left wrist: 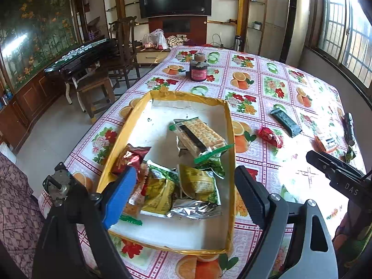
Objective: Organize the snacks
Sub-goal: 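Withdraw both tools from the tray toward the dark green packet and orange-edged cracker box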
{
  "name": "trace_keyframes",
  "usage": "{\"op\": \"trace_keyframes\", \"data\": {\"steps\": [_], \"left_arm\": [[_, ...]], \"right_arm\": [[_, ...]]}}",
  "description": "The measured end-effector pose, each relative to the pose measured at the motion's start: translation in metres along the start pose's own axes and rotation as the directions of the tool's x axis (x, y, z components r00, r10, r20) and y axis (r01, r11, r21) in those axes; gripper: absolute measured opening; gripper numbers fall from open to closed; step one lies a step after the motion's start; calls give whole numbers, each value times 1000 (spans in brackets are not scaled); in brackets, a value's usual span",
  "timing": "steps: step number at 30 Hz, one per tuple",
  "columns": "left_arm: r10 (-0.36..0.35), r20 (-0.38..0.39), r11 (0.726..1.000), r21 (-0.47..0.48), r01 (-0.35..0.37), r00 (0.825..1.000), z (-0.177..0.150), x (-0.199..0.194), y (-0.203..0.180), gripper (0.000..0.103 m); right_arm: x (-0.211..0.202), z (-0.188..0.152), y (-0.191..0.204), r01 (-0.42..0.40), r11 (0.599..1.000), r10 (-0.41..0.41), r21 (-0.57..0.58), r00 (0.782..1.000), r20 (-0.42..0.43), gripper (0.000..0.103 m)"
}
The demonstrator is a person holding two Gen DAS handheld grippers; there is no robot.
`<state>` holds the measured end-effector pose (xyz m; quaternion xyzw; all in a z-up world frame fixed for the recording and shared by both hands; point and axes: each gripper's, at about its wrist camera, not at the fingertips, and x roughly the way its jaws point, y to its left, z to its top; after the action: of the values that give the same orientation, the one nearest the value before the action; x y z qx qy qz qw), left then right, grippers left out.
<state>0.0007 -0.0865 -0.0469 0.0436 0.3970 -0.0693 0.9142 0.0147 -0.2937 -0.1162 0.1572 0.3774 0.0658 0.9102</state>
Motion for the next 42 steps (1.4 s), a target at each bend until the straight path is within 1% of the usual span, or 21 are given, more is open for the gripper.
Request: {"op": "trace_keyframes", "data": {"steps": [12, 16, 23, 31, 35, 38, 42], "left_arm": [[-12, 0, 999, 42, 12, 1000, 1, -4, -21, 87], [-25, -5, 998, 56, 26, 1000, 0, -3, -29, 87], [-97, -34, 991, 86, 100, 995, 4, 3, -55, 87], [-173, -63, 976, 124, 180, 983, 13, 13, -100, 87], [-191, -96, 971, 128, 203, 977, 16, 25, -117, 87], [-187, -110, 971, 128, 201, 976, 21, 36, -128, 87], [-216, -158, 969, 85, 231, 964, 37, 61, -145, 87]], "right_arm": [[-18, -11, -42, 52, 996, -53, 71, 999, 12, 63], [-24, -18, -58, 79, 993, -81, 92, 997, 8, 63], [-39, -28, -93, 131, 980, -133, 153, 991, 9, 63], [-56, -31, -122, 169, 964, -178, 203, 984, 24, 63], [-61, -32, -134, 172, 959, -183, 224, 983, 30, 63], [-59, -31, -142, 166, 955, -176, 245, 984, 22, 65], [-44, -23, -150, 132, 949, -140, 287, 990, 8, 67]]}}
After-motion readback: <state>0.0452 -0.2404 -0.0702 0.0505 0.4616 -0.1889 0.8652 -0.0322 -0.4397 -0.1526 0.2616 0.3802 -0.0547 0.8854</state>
